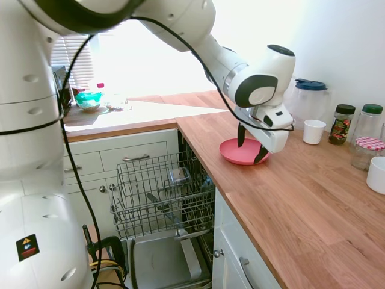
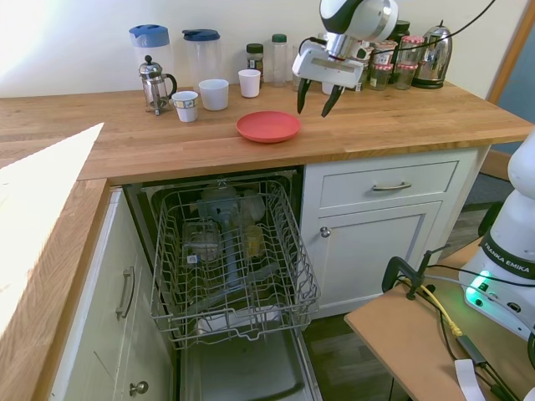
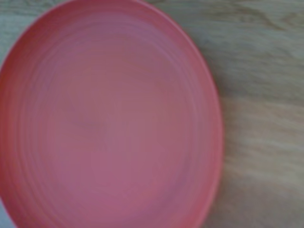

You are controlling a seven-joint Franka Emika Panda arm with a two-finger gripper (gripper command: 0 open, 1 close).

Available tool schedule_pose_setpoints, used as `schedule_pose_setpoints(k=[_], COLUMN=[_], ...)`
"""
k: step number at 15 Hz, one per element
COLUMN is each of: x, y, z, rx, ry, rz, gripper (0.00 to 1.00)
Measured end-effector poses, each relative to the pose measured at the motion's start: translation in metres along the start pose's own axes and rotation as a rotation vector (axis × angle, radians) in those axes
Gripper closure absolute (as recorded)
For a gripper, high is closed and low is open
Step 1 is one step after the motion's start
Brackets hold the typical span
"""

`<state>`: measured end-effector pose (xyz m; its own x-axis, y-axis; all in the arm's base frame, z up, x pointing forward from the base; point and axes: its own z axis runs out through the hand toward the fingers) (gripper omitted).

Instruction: Put the plate in the dishwasher

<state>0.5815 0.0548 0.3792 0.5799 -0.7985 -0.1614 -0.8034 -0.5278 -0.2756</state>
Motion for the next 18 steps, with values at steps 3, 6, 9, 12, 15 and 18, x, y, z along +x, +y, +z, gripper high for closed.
schedule_pose_setpoints(k=[3,6,9,12,15,18], x=[0.019,0.030,0.032,0.033,0.036,0.037], y=[-0.014,-0.013,-0.013,-0.015,-0.017,-0.016], z=[0.030,0.037,0.037,0.049,0.052,0.054], rx=[0.029,0.058,0.079,0.073,0.076,0.078], ry=[-0.039,-0.046,-0.055,-0.057,-0.059,-0.066], rz=[0.056,0.082,0.071,0.064,0.067,0.076], gripper=[1.00,1.00,1.00,1.00,1.00,1.00])
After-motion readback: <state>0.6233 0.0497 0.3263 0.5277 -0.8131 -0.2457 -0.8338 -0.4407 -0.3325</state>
